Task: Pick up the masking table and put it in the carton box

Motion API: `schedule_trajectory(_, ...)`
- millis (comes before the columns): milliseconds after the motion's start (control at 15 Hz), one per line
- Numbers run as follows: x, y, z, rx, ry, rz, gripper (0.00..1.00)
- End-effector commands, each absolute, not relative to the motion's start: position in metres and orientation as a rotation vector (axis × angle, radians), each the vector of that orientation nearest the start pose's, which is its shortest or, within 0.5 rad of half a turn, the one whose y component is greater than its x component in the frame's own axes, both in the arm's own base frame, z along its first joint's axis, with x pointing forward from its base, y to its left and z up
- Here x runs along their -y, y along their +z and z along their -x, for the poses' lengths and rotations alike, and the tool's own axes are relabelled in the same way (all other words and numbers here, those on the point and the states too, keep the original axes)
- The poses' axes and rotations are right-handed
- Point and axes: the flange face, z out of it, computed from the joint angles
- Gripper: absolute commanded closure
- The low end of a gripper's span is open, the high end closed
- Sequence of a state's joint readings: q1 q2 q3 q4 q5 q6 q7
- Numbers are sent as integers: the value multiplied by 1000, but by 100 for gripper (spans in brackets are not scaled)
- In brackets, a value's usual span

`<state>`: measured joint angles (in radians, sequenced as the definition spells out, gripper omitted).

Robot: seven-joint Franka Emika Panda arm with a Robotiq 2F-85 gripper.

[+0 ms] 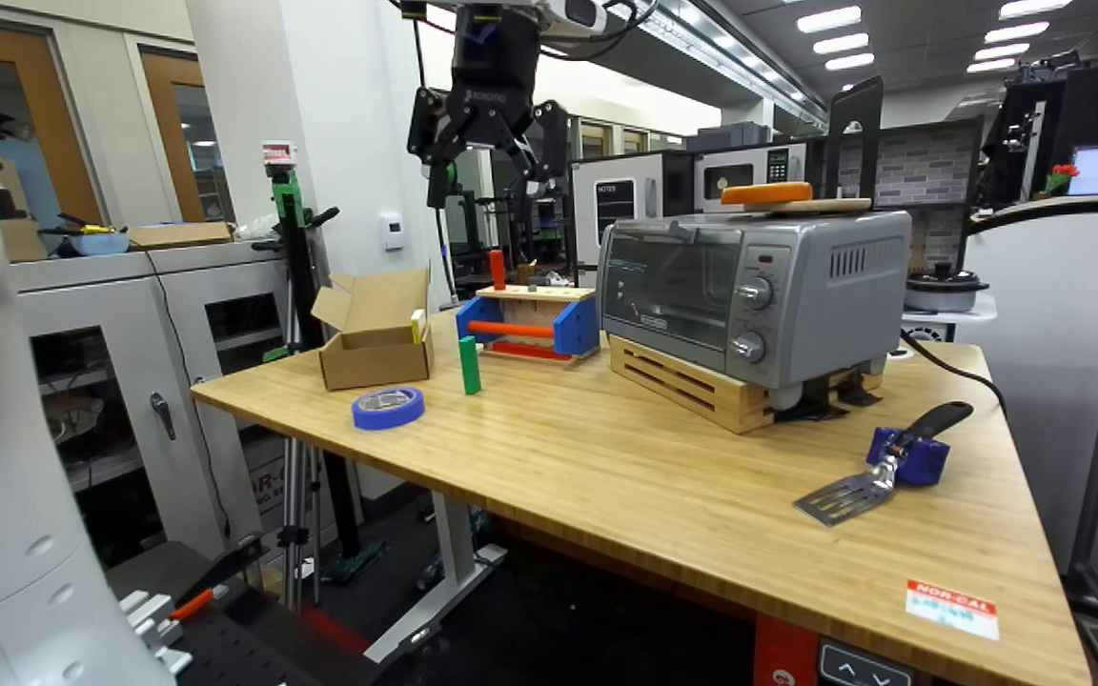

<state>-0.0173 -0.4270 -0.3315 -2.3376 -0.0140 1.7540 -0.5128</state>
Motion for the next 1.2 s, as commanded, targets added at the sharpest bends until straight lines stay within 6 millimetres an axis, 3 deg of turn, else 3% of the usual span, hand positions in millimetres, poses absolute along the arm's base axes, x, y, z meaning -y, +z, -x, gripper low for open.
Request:
schedule_trajectory(0, 152, 473, -388, 311, 242, 2965, 0)
schedule_trajectory(200, 140, 472, -395, 381, 239, 2946, 0)
schedule_trajectory(400, 113, 470, -407, 563, 207, 2882, 0)
schedule_trajectory(533, 95, 459, -420, 658, 231, 2877, 0)
schedule_trajectory(867, 71, 412, -459, 813, 283, 2811, 0)
schedule_trajectory(1133, 46, 409, -495, 876, 246, 2833, 0)
